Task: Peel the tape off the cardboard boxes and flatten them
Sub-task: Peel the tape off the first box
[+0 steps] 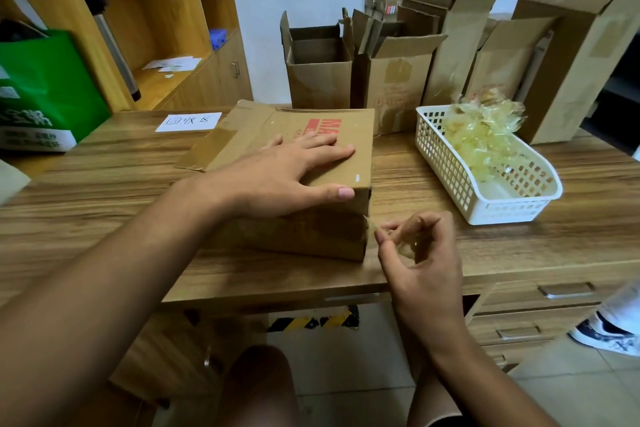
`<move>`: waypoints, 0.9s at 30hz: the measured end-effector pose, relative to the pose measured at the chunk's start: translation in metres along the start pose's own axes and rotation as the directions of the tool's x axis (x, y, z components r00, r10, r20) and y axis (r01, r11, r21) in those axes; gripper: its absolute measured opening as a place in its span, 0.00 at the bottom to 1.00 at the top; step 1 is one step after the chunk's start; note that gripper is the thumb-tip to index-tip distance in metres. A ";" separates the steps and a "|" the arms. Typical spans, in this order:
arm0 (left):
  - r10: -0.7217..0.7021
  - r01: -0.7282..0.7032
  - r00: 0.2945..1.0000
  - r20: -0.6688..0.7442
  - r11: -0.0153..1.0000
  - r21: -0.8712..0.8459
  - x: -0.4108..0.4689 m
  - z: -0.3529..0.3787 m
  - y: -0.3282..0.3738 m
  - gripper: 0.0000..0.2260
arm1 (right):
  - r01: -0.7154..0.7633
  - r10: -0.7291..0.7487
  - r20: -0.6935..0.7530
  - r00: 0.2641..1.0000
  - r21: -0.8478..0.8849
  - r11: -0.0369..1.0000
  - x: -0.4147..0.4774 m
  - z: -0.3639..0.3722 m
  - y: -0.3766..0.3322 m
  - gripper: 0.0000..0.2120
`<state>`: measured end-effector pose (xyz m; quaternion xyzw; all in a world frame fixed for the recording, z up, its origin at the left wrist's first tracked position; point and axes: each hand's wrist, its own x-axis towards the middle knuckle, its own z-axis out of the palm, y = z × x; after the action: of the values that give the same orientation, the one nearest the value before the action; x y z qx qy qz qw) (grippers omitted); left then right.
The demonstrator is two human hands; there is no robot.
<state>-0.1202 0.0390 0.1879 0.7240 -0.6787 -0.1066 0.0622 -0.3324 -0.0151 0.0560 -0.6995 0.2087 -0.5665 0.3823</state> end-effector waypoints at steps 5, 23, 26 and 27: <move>-0.024 0.025 0.998 -0.060 1.000 0.011 0.004 0.006 0.004 0.35 | -0.002 0.002 -0.006 1.000 0.002 1.000 -0.015 0.011 -0.002 0.13; -0.050 0.051 0.995 -0.088 0.999 0.016 0.005 0.009 0.010 0.36 | 0.034 -0.016 0.119 0.993 -0.153 0.988 -0.020 0.031 -0.020 0.16; -0.047 0.049 0.994 -0.096 0.999 0.021 0.005 0.010 0.011 0.37 | 0.090 -0.067 0.125 0.990 -0.186 0.978 -0.021 0.037 -0.023 0.19; -0.047 0.049 0.994 -0.094 0.999 0.021 0.005 0.010 0.011 0.37 | 0.103 -0.078 0.129 0.989 -0.199 0.975 -0.022 0.039 -0.024 0.20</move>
<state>-0.1333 0.0334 0.1804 0.7450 -0.6585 -0.0662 0.0832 -0.3043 0.0274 0.0584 -0.7768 0.2106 -0.5157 0.2939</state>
